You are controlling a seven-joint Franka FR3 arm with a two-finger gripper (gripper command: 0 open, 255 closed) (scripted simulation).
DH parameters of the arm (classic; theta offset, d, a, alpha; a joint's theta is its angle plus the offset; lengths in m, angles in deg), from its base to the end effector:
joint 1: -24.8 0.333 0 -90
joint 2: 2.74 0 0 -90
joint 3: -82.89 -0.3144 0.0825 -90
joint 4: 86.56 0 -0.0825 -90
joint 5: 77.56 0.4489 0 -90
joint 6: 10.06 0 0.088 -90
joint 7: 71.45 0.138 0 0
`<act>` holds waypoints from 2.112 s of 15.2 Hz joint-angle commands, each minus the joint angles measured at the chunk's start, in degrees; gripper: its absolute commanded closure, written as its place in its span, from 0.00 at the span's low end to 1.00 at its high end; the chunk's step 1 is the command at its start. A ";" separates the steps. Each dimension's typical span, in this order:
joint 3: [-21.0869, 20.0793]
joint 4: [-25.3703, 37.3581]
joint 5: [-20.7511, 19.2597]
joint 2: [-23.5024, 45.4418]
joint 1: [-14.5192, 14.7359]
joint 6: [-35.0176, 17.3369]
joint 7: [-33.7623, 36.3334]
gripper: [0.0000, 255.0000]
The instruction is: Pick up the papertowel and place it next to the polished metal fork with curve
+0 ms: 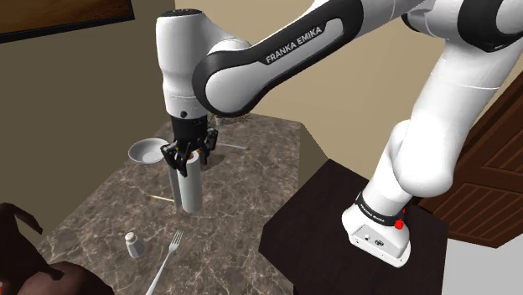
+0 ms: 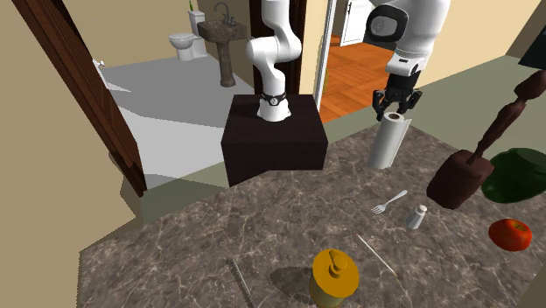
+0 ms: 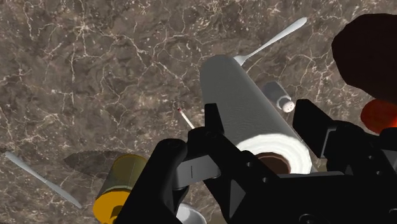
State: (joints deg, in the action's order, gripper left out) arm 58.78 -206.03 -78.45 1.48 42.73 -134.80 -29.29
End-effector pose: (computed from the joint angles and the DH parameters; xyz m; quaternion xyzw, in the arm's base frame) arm 0.4579 0.4109 0.3277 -0.9999 -0.0026 -0.0035 0.0147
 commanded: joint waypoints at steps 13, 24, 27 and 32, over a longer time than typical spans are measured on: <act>0.59 -4.55 -3.45 6.04 0.58 -10.07 2.20 1.00; 1.21 -1.30 -5.33 15.72 -0.87 -14.40 -5.41 0.00; 0.96 3.95 -6.11 23.17 -2.50 -14.25 -13.48 0.00; 1.36 6.35 -7.34 27.95 -2.43 -15.54 -15.98 0.00</act>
State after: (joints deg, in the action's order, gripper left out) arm 60.03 -199.70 -85.61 28.88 40.26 -149.86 -45.09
